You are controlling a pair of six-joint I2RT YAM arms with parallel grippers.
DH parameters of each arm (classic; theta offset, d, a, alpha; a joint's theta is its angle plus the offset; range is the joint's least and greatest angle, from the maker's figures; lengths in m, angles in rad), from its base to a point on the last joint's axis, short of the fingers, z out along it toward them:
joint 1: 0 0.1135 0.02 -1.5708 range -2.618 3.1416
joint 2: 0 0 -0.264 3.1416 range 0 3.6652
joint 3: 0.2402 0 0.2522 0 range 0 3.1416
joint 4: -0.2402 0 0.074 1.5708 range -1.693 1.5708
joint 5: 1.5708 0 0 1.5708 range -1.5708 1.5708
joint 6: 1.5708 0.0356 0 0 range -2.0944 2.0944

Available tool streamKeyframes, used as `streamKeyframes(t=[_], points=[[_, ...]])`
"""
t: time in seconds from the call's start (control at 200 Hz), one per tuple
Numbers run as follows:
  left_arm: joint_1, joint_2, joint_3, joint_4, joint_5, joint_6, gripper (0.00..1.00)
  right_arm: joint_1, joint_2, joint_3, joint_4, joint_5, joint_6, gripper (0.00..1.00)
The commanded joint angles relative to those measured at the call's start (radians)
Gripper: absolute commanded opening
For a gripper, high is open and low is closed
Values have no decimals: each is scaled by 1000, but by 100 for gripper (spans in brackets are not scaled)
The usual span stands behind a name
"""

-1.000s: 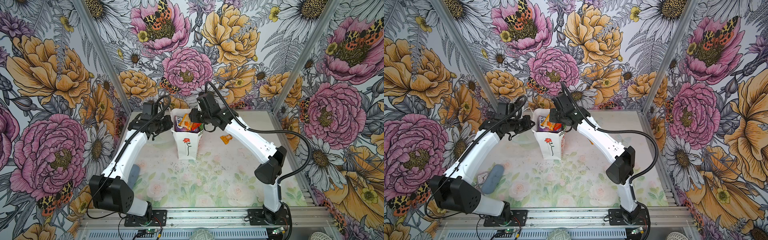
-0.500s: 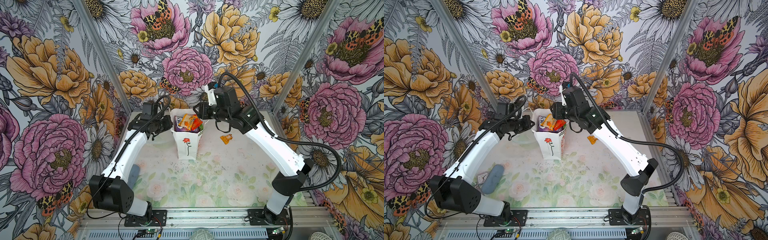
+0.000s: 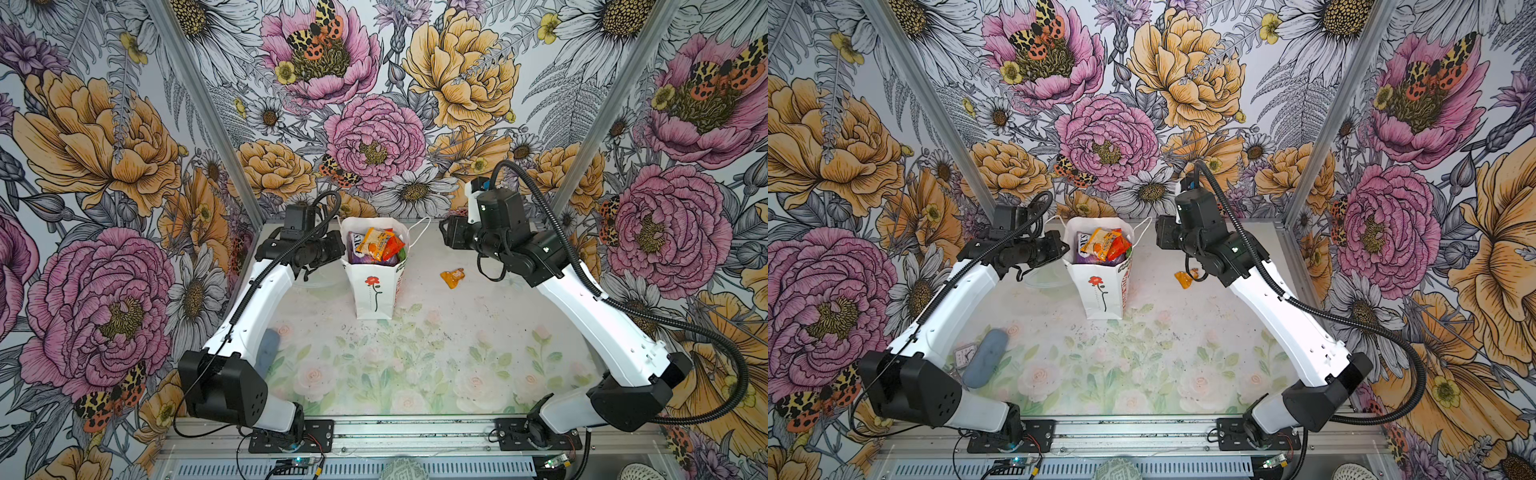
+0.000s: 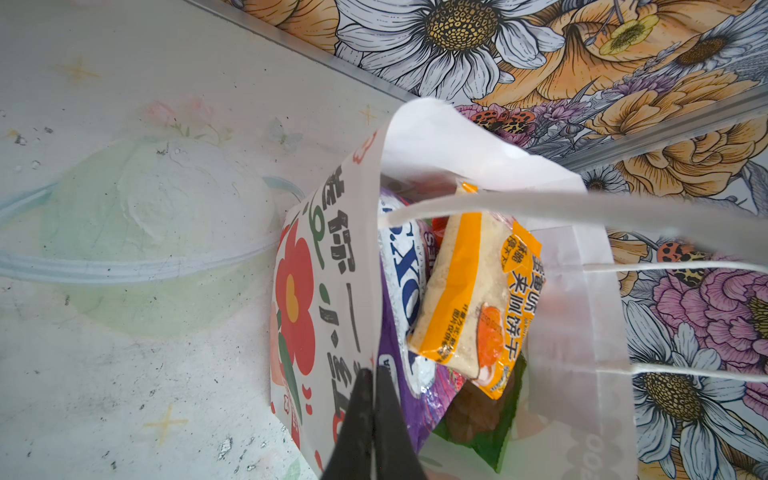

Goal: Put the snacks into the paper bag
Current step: 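Raise the right gripper and move it over the small orange snack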

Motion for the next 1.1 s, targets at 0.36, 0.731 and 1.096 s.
streamKeyframes(t=[0.36, 0.731, 1.096], points=[[7, -47, 5, 46, 16, 11, 3, -307, -14, -314, 141, -85, 85, 56], [8, -47, 5, 45, 18, 11, 4, -380, 217, -280, 147, -146, 91, 57], [13, -50, 5, 47, 24, 8, 4, -378, 457, -181, 131, -212, 35, 63]])
